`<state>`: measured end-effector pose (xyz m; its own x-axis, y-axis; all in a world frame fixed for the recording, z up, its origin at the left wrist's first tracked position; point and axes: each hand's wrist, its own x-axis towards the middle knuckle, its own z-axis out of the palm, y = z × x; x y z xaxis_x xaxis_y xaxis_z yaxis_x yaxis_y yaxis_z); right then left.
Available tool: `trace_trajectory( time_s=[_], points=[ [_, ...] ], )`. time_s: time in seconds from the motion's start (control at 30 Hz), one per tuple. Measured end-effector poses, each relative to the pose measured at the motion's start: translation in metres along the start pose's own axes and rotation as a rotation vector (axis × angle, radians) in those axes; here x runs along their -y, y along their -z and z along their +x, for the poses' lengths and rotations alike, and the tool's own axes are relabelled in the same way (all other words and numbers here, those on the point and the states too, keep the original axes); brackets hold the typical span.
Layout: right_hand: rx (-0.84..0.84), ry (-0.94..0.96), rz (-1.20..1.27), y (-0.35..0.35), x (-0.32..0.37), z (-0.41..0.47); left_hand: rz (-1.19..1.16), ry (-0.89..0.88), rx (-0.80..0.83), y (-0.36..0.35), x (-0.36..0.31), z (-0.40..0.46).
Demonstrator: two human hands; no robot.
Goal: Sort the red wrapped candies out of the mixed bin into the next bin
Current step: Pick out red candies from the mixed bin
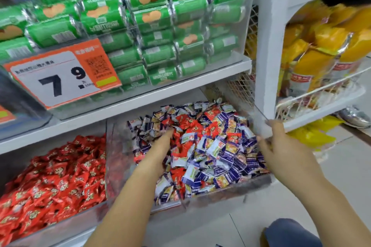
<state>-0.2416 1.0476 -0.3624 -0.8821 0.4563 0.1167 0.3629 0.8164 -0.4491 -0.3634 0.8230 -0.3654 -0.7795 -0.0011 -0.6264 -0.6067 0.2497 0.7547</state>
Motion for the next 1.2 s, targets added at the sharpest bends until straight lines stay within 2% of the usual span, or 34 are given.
trace_trajectory(
  time_s=[0.17,0.3,0.4,0.47,0.57,0.67,0.8,0.97,1.07,1.2],
  points=[
    [-0.072,-0.017,-0.027,-0.006,0.004,-0.002,-0.129,-0.056,0.171,-0.014,-0.009,-0.017],
    [-0.098,-0.092,0.074,-0.008,0.015,-0.002,-0.105,-0.152,0.204,-0.032,-0.021,-0.026],
    [-0.359,0.063,-0.053,-0.012,0.029,-0.007,-0.036,-0.294,0.175,-0.051,-0.03,-0.039],
    [-0.421,0.181,-0.046,-0.014,0.041,-0.017,0.019,-0.423,0.154,-0.066,-0.035,-0.041],
    [-0.279,0.183,-0.127,-0.016,0.053,-0.032,0.108,-0.503,0.115,-0.077,-0.036,-0.039],
    [-0.006,0.143,-0.245,-0.016,0.06,-0.036,0.107,-0.501,0.104,-0.074,-0.03,-0.034],
    [0.173,0.226,-0.164,-0.033,0.073,-0.028,0.129,-0.52,0.07,-0.059,-0.023,-0.029],
    [0.349,0.31,0.051,-0.055,0.096,-0.015,0.22,-0.496,-0.052,-0.026,-0.025,-0.026],
    [0.368,0.369,0.107,-0.04,0.093,-0.013,0.191,-0.481,-0.026,-0.022,-0.026,-0.03],
    [0.203,0.295,0.18,-0.002,0.069,-0.005,0.274,-0.512,0.231,-0.032,-0.022,-0.036]
  ],
)
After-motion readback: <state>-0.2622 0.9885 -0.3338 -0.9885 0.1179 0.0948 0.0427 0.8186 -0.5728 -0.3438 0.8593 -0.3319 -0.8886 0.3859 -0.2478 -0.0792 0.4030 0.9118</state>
